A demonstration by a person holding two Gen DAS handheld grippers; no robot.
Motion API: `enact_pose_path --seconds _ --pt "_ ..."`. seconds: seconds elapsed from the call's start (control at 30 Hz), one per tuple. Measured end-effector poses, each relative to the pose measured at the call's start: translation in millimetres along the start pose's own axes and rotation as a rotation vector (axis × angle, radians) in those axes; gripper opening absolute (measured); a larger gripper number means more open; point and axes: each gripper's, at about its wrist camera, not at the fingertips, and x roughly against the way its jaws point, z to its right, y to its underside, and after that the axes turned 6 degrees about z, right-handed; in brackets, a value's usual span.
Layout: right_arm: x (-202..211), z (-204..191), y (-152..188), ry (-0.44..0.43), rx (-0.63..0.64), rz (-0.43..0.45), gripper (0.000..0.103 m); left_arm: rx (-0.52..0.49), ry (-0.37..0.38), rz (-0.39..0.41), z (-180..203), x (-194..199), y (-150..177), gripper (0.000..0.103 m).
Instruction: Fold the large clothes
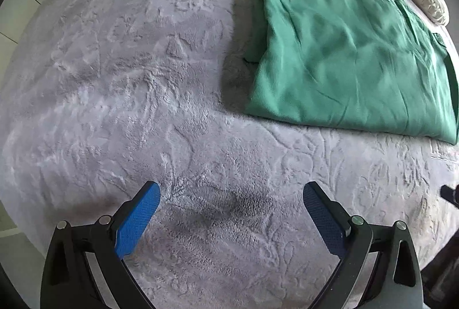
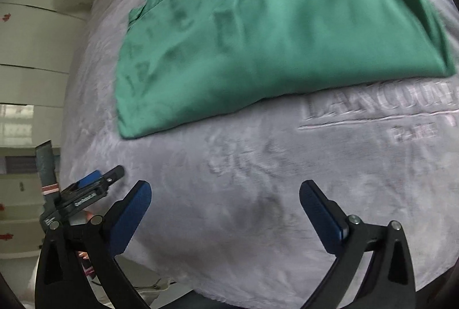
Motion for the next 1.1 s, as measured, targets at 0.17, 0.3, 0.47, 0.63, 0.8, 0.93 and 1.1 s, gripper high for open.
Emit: enact_pose_path --seconds 0.17,0.3,0.47,0.63,0.8,0.93,1.1 --pt "-22 -6 4 -0.080 -0.068 -0.032 0.103 0.015 0.041 0.015 -25 -3 -2 0.100" --pt "-41 -13 6 -0.150 -0.122 -0.050 0.103 0.044 0.056 0.021 -47 -3 -8 0.100" --pt "-68 -26 0 -0.247 -0.193 -0.088 0.103 0.066 0.066 0.020 -74 -5 -22 0.100" --pt "-89 -34 -11 -0.362 -0.285 -0.070 0.103 0.069 0.074 0.019 -90 -14 -32 0.100" --pt "-109 -37 -23 -0.421 -0.346 -0.035 0.103 0.080 0.094 0.015 -92 -20 -40 0.100" --pt "-121 -33 -31 -0.463 -0.407 -0.008 0.103 0.086 0.093 0.014 -93 -28 -46 0.100" --pt "-130 -41 -44 -0.555 -0.445 0.040 0.103 0.083 0.089 0.013 -94 -41 -54 0.100"
